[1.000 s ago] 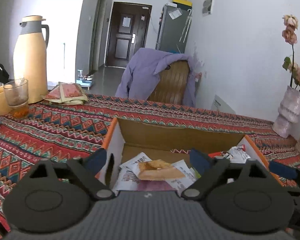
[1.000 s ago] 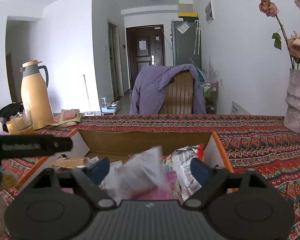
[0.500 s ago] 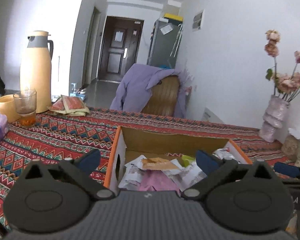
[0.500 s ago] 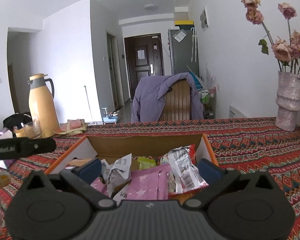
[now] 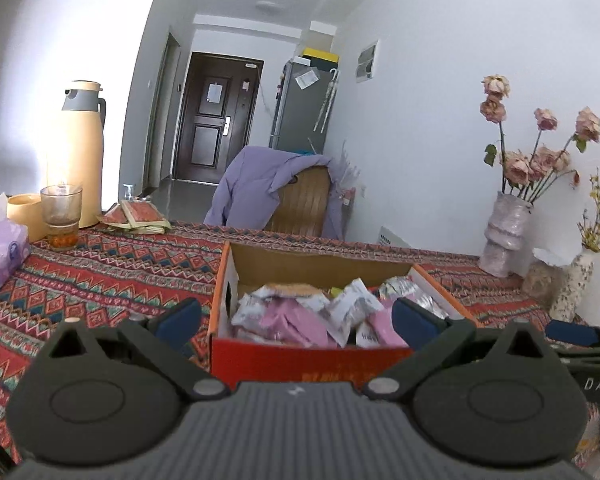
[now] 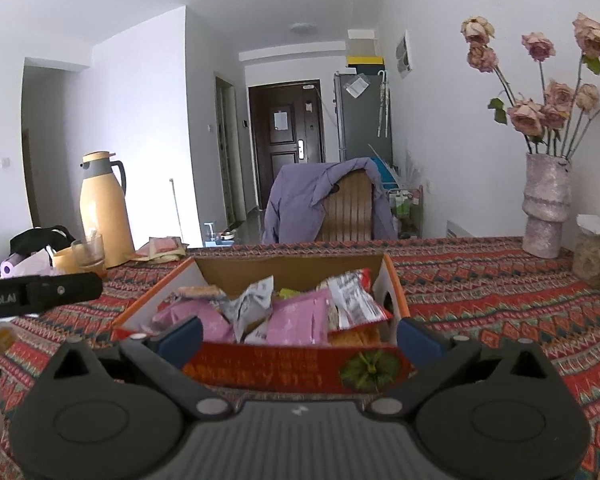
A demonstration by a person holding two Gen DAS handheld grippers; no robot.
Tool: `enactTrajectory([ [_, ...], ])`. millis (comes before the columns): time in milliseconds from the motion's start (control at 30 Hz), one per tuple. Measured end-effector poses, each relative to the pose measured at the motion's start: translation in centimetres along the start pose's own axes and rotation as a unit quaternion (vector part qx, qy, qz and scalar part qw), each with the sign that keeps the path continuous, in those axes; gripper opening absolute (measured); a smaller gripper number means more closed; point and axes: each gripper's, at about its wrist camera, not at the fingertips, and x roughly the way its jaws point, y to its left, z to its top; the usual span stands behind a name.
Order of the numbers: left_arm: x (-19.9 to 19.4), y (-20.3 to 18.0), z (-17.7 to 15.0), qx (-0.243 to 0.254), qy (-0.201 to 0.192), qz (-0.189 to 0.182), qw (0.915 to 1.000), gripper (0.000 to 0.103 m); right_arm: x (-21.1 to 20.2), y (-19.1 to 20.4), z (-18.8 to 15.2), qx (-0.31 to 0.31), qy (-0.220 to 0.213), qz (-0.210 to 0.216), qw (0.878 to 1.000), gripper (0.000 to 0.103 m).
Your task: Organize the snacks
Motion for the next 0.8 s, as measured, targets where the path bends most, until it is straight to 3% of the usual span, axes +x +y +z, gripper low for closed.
enactTrajectory([
  [367, -3.6, -1.0, -4.1, 0.041, 0.019, -0.004, 0.9990, 0.103, -3.2, 0.0, -2.7, 0.001, 0.022, 0.000, 1.000, 0.103],
  [800, -4.2, -1.0, -5.8, 0.050, 0.030, -0.010, 0.9983, 0.103, -3.9, 0.0, -5.6, 0.001, 0.050, 0.009, 0.999, 0.103],
])
